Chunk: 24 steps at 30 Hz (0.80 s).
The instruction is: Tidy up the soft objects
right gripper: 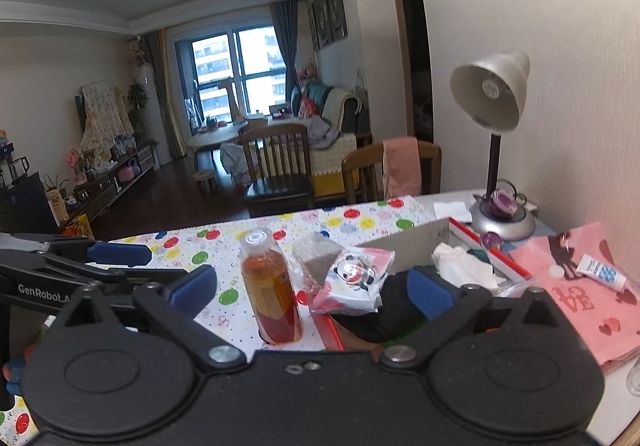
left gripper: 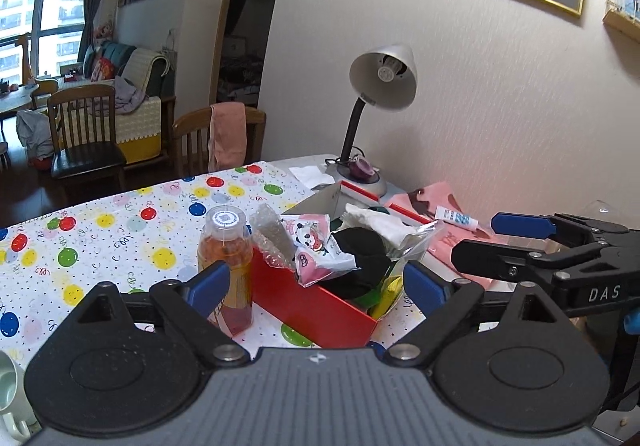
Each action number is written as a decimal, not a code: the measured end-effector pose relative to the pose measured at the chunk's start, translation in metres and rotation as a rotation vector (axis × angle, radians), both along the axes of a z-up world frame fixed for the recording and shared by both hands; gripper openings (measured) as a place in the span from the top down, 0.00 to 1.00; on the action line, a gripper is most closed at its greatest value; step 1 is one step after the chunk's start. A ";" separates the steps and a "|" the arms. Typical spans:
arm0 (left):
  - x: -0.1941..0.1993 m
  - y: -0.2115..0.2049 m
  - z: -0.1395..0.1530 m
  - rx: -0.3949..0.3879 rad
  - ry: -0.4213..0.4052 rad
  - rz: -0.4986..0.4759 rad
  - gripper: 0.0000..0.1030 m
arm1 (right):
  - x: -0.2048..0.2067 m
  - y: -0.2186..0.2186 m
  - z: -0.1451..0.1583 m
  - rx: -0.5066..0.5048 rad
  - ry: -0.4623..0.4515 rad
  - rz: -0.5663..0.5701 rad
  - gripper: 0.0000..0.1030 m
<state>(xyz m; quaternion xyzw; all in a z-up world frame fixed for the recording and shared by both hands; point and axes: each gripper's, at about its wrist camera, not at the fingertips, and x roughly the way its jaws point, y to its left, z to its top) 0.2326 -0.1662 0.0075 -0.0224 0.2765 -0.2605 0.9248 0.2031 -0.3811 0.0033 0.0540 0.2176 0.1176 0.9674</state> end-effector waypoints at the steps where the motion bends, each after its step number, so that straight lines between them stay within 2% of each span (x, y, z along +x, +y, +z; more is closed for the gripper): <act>1: -0.003 0.001 0.000 0.001 -0.005 0.000 0.03 | -0.002 0.002 0.000 -0.002 -0.008 -0.003 0.00; 6: -0.013 0.008 0.002 -0.020 -0.031 -0.002 0.00 | -0.011 0.005 -0.001 0.017 -0.021 -0.029 0.00; 20: -0.042 0.013 0.003 0.012 -0.093 0.004 0.00 | -0.032 0.018 -0.015 0.049 -0.003 -0.037 0.00; 24: -0.048 0.015 0.002 -0.001 -0.088 0.003 0.00 | -0.035 0.019 -0.014 0.053 -0.007 -0.039 0.00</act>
